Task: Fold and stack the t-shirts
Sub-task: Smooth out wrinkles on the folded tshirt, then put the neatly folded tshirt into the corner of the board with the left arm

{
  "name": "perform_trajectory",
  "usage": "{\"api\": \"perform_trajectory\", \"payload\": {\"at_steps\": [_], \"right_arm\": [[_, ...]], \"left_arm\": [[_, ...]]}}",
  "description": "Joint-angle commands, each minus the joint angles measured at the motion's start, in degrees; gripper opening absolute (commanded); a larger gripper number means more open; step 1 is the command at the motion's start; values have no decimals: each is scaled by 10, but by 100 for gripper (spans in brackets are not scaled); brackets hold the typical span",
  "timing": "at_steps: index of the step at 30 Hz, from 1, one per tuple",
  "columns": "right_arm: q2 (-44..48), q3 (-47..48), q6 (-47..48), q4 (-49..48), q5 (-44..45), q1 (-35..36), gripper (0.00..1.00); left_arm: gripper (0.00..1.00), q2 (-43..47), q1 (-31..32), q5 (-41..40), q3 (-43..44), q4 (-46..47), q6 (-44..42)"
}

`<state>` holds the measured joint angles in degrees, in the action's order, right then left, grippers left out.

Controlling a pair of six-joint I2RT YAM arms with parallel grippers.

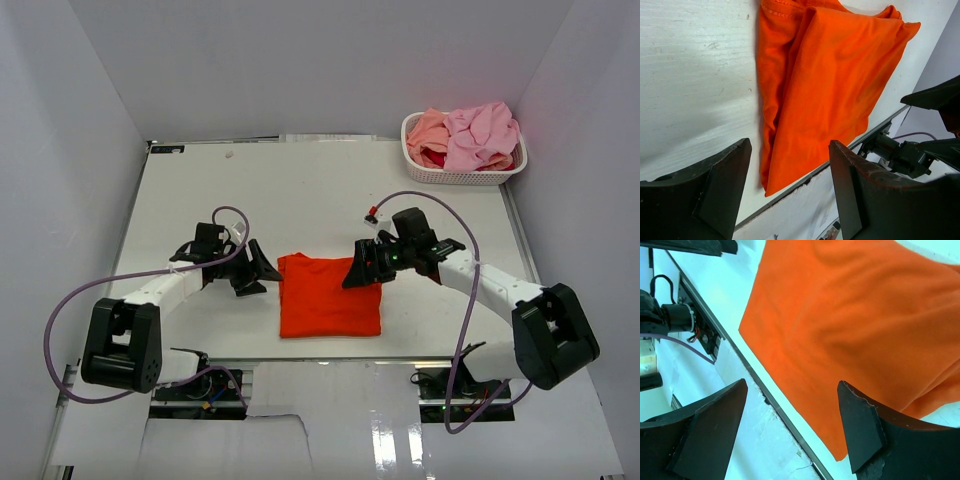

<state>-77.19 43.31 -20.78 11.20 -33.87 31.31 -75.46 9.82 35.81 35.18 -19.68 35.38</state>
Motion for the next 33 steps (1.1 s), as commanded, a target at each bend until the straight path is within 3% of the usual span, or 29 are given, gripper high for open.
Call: {"api": "perform_trajectory", "payload": {"at_steps": [1,8,29,33], "right_arm": [[17,22,6,24,-15,0,79],[35,27,7,32,-12,-10,80],[49,-2,19,32,-26,-33,80],[51,-6,20,31,-29,-35,80]], "left_arm": [[74,8,2,-8,-5,10,-5],[72,-12,27,-65,-19,27,4],[71,-85,86,-111,-24,79,19],[59,-94,93,-123,-22,82,24]]}}
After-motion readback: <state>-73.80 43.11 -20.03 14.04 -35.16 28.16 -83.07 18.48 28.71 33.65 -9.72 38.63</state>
